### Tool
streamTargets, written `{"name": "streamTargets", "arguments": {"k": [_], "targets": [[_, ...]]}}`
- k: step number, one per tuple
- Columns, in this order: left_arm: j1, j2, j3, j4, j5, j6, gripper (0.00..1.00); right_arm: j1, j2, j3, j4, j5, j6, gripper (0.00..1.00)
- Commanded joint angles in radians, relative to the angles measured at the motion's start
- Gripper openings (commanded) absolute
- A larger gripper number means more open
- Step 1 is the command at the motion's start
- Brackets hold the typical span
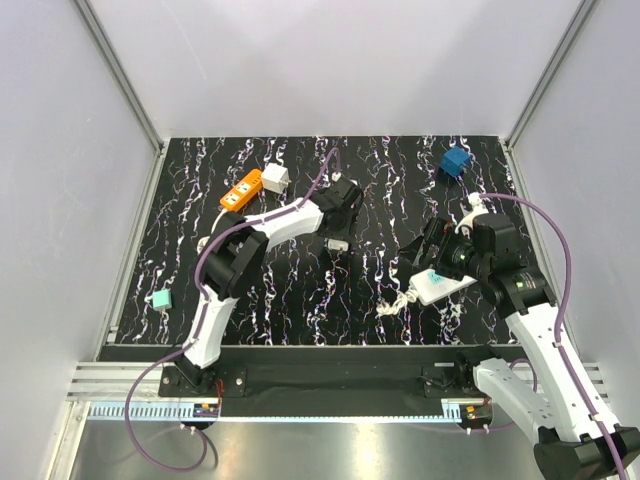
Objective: Insert the plug
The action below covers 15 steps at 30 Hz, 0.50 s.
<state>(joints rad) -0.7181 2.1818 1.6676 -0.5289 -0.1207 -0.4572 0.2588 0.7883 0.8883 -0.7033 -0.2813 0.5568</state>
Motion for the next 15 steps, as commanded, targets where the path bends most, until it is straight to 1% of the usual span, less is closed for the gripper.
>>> {"name": "streamTargets", "arguments": {"k": [1,3,4,5,6,7,8,9,10,11,12,13,14,15], "targets": [[-0.004,-0.049,0.008,-0.026,0.051,0.031,0.12,-0.003,0.0,-0.006,0.034,0.007,-0.02,1.0],[-0.004,-0.108,-0.018,-0.026,0.174,0.061,0.02,-0.004,0.003,-0.003,0.053,-0.005,-0.043,1.0],[-0.004,-0.179,-0.047,-0.026,0.234,0.075,0.0,-0.003,0.003,0.0,0.082,-0.016,-0.063,1.0],[-0.004,-0.219,-0.066,-0.026,0.363,0.089,0.0,-0.003,0.002,0.003,0.102,-0.024,-0.07,0.99],[-0.004,-0.264,-0.084,-0.023,0.438,0.116,0.0,-0.003,0.002,0.018,0.123,-0.036,-0.072,0.98],[-0.004,-0.343,-0.123,-0.022,0.517,0.132,0.0,-0.003,0.005,0.034,0.142,-0.042,-0.075,0.98],[-0.004,-0.384,-0.141,-0.022,0.674,0.144,0.0,-0.003,0.015,0.056,0.175,-0.053,-0.089,0.97],[-0.004,-0.425,-0.163,-0.02,0.738,0.155,0.0,-0.003,0.02,0.099,0.197,-0.074,-0.096,0.96],[-0.004,-0.509,-0.216,-0.013,0.798,0.152,0.0,-0.003,0.026,0.115,0.256,-0.085,-0.098,0.96],[-0.004,-0.554,-0.244,0.013,0.887,0.144,0.0,-0.003,0.029,0.124,0.29,-0.099,-0.098,0.95],[-0.004,-0.594,-0.271,0.024,0.927,0.129,0.0,-0.003,0.032,0.139,0.33,-0.145,-0.1,0.94],[-0.004,-0.667,-0.319,0.032,0.961,0.126,0.0,-0.003,0.034,0.139,0.375,-0.177,-0.1,0.93],[-0.004,-0.701,-0.342,0.053,1.04,0.118,0.0,-0.004,0.037,0.135,0.475,-0.256,-0.112,0.92],[-0.004,-0.733,-0.368,0.069,1.09,0.105,0.0,-0.003,0.042,0.115,0.526,-0.307,-0.129,0.91]]}}
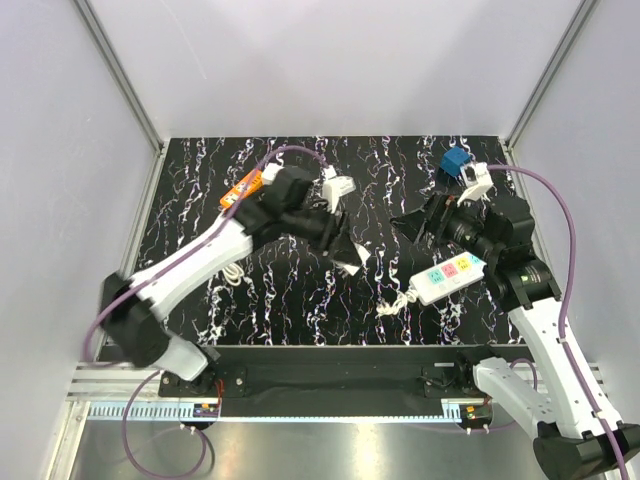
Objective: Insert the plug
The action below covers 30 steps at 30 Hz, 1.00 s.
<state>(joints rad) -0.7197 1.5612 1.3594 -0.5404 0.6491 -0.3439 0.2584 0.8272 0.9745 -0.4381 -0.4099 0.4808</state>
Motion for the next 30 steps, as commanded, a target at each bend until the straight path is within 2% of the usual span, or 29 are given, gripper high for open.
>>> {"name": "streamTargets", "arguments": {"k": [1,2,4,5,7,11,13,19,23,25,27,30], "targets": [[-0.003,-0.171,-0.113,0.101,0.369,-0.018,0.0,-0.001,0.012,0.02,0.341,-0.241,-0.071,0.91],[-0.004,-0.199,-0.143,0.158,0.439,-0.032,0.0,-0.002,0.016,0.013,0.36,-0.392,-0.137,0.9],[-0.001,-0.272,-0.218,0.244,0.48,-0.085,0.0,-0.001,0.027,0.006,0.428,-0.537,-0.203,0.9],[0.0,-0.291,-0.235,0.269,0.509,-0.125,0.0,0.001,0.027,-0.009,0.479,-0.678,-0.211,0.9],[0.002,-0.337,-0.272,0.327,0.53,-0.176,0.0,0.005,0.018,-0.013,0.556,-0.766,-0.205,0.9],[0.005,-0.38,-0.309,0.538,0.592,-0.36,0.0,0.008,-0.029,-0.01,0.553,-0.894,-0.246,0.91],[0.005,-0.385,-0.324,0.662,0.607,-0.429,0.0,0.01,-0.066,-0.019,0.536,-0.912,-0.277,0.91],[0.005,-0.366,-0.335,0.833,0.616,-0.628,0.0,0.071,-0.12,-0.056,0.527,-0.939,-0.301,0.91],[0.003,-0.345,-0.365,1.017,0.632,-0.814,0.0,0.142,-0.094,-0.045,0.475,-0.873,-0.39,0.92],[0.002,-0.339,-0.378,1.106,0.638,-0.881,0.0,0.189,-0.048,-0.02,0.379,-0.83,-0.476,0.92],[0.002,-0.34,-0.378,1.132,0.638,-0.9,0.0,0.255,-0.007,0.018,0.294,-0.793,-0.591,0.92],[0.0,-0.352,-0.375,1.119,0.647,-0.894,0.0,0.297,0.041,0.046,0.277,-0.756,-0.646,0.92]]}}
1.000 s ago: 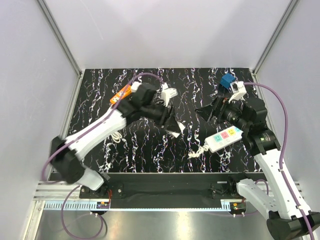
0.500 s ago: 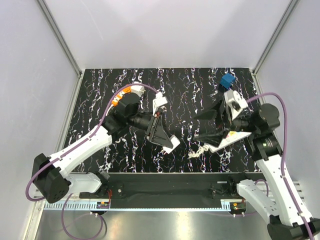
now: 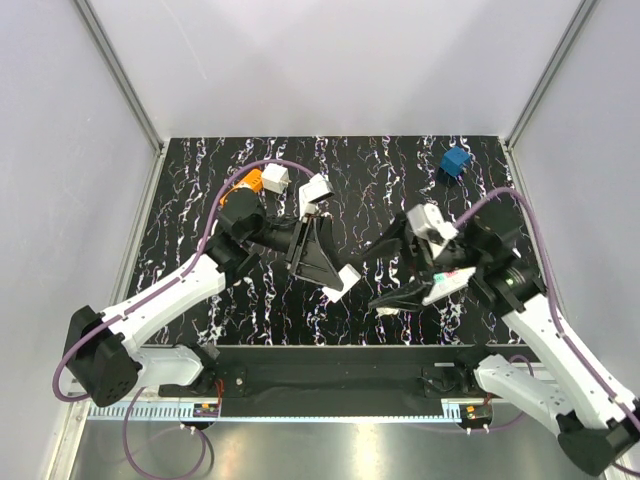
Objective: Insert the plug
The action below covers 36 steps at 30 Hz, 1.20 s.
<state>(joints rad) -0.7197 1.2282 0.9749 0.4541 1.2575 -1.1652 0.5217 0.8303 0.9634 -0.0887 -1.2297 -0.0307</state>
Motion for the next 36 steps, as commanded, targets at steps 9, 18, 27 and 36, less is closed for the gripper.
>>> {"name": "streamTargets", "arguments": {"k": [9,18,27,36], "targets": [[-0.003,-0.041,0.018,-0.083,0.069,0.102,0.0,0.104,0.136,0.146,-0.089,0.05,-0.204,0.86],[-0.014,-0.022,0.039,-0.028,0.097,0.085,0.0,0.173,0.144,0.123,-0.091,0.018,-0.213,0.82],[-0.04,0.017,0.016,0.09,0.094,0.027,0.0,0.248,0.187,0.132,-0.08,0.035,-0.241,0.72],[-0.058,0.06,-0.058,0.778,0.137,-0.42,0.0,0.268,0.155,0.078,-0.075,0.044,-0.248,0.34]]}}
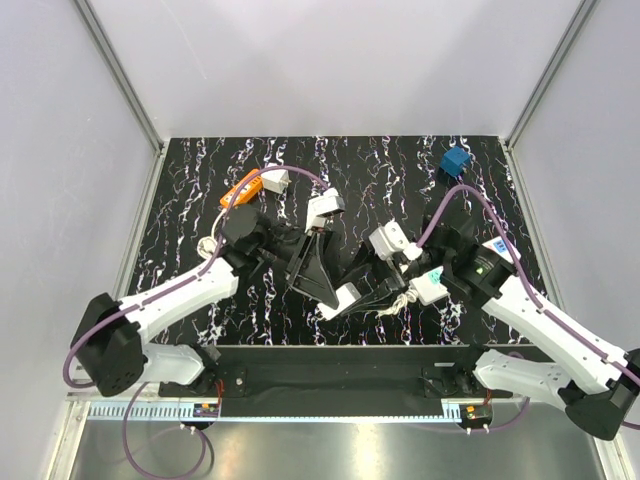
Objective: Insert the plug
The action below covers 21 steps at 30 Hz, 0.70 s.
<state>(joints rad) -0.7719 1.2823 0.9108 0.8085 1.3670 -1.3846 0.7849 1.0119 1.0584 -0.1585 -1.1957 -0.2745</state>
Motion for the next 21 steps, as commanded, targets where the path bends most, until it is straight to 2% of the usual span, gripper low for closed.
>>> {"name": "streamTargets", "arguments": {"k": [1,2,3,4,5,6,7,16,20,21], "targets": [[-0.004,0.02,0.008,0.487,0.029,-0.306,0.07,0.007,-0.036,-0.023,-0.007,0.024,-0.006,0.3],[-0.004,0.053,0.008,0.553,0.03,-0.364,0.2,0.007,-0.045,-0.024,-0.004,0.03,-0.006,0.25],[-0.004,0.075,0.01,0.674,0.027,-0.414,0.42,0.007,-0.062,-0.026,0.002,0.034,0.001,0.18],[-0.004,0.095,0.011,0.726,0.017,-0.5,0.6,0.007,-0.067,-0.028,0.005,0.042,0.007,0.14],[-0.003,0.13,0.016,0.773,0.011,-0.527,0.68,0.005,-0.075,-0.029,0.007,0.05,0.011,0.05],[-0.001,0.144,0.022,0.835,0.003,-0.547,0.78,0.007,-0.082,-0.029,0.011,0.064,0.02,0.0],[0.002,0.158,0.025,0.848,-0.005,-0.563,0.99,0.007,-0.087,-0.032,0.014,0.1,0.027,0.0],[0.085,0.195,0.06,0.842,-0.009,-0.565,0.99,0.007,-0.137,-0.061,0.034,0.278,0.095,0.0],[0.178,0.203,0.074,0.813,-0.013,-0.551,0.99,0.007,-0.157,-0.095,0.03,0.352,0.113,0.0],[0.2,0.203,0.08,0.763,-0.014,-0.539,0.99,0.007,-0.162,-0.103,0.031,0.373,0.132,0.0]]}}
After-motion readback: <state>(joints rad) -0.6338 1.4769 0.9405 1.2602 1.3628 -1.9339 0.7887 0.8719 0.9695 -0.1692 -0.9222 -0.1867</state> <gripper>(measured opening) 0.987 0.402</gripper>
